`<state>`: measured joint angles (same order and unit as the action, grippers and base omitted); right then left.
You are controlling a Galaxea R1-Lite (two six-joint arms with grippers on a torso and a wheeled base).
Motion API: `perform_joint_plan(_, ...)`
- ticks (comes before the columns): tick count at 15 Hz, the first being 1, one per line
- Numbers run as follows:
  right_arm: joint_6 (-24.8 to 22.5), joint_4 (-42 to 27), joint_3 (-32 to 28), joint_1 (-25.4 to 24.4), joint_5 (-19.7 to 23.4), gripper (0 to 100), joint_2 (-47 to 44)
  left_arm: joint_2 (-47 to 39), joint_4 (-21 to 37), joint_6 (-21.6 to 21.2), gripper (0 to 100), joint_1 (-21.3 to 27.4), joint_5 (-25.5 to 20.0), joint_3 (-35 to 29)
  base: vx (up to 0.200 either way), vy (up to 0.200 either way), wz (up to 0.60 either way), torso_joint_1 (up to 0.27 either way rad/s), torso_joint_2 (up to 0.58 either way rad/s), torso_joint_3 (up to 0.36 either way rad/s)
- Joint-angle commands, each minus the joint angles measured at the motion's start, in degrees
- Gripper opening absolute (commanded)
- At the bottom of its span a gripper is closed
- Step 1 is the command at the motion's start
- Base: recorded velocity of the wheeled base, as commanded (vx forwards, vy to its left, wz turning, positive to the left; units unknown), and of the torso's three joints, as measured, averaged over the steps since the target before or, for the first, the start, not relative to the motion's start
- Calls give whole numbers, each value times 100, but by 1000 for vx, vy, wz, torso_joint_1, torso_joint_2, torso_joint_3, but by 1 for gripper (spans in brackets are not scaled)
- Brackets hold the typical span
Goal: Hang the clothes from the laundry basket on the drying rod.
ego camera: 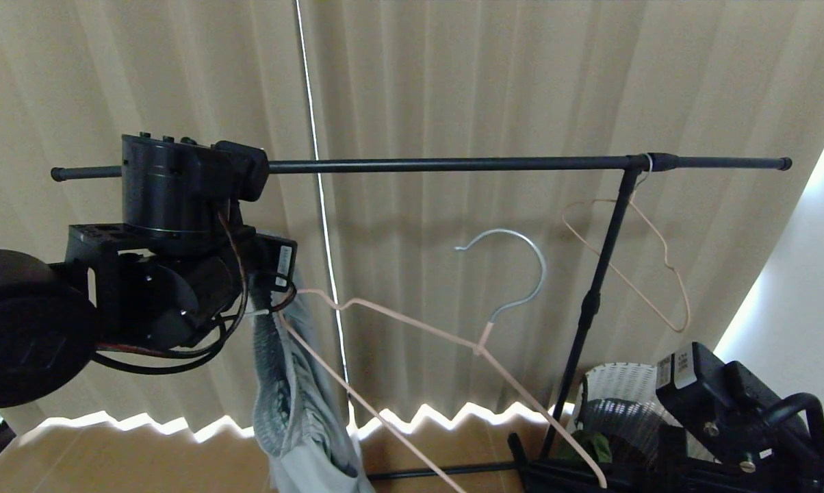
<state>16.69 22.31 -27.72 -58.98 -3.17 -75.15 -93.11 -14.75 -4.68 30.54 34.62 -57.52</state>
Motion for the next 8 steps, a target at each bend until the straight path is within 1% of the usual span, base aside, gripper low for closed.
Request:
perform_joint_plan(1,1,2,-49,-8,1,0,-157,-93,16,-15,0,22,45,-76,0,0,0,0,0,0)
perform_joint_plan(2,1,2,-49,-8,1,0,-157,-93,16,-15,0,22,45,-76,0,0,0,0,0,0)
perform_joint_plan(3,-8,-25,-102,-8,1,0,-140,-84,16,-33,0,14,194,-93,0,0,0,0,0,0)
perform_joint_plan(4,-8,-42,-128,-17,1,0,-140,-93,16,-42,0,-4,247,-93,0,0,0,0,0,0)
perform_joint_plan(8,-8,-69,-146,-307,1,0,-122,-181,-19,-103,0,-48,273,-120,0,0,0,0,0,0)
